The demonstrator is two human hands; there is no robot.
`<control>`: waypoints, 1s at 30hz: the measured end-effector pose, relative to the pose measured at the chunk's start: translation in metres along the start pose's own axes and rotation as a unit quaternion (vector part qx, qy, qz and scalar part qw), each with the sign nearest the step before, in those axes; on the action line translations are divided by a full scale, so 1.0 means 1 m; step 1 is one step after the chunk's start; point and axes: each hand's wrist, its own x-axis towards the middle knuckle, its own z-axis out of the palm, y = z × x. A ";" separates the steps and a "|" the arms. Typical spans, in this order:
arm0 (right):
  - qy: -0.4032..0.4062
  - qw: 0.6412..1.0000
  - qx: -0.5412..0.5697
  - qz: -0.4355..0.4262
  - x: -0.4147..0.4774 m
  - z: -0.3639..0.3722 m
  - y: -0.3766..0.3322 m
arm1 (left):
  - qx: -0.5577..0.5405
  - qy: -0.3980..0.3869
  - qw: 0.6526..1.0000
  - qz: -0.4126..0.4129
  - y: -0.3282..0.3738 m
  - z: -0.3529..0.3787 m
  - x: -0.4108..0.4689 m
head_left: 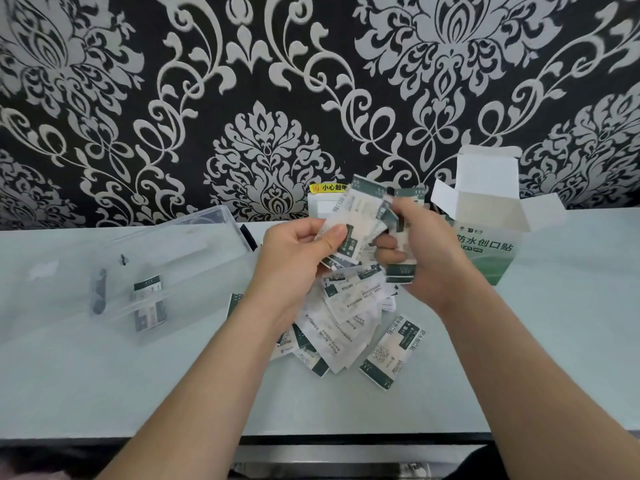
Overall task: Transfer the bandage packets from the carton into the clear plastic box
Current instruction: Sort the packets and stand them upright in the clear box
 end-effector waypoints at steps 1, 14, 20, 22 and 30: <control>-0.052 0.996 0.072 0.028 0.000 0.003 0.003 | -0.049 0.010 0.999 -0.009 0.002 0.003 -0.002; 0.011 0.998 0.043 0.042 0.012 0.015 0.016 | 0.440 0.026 0.872 0.211 -0.001 0.010 -0.010; -0.025 0.995 0.015 0.092 0.003 0.020 0.014 | 0.404 0.020 0.881 0.245 0.001 -0.001 -0.007; -0.020 0.996 0.014 0.091 0.003 0.022 0.015 | 0.391 0.048 0.894 0.214 0.003 -0.001 -0.006; -0.020 0.990 0.100 0.096 0.007 0.022 0.018 | 0.189 0.102 0.969 0.121 0.014 -0.008 -0.002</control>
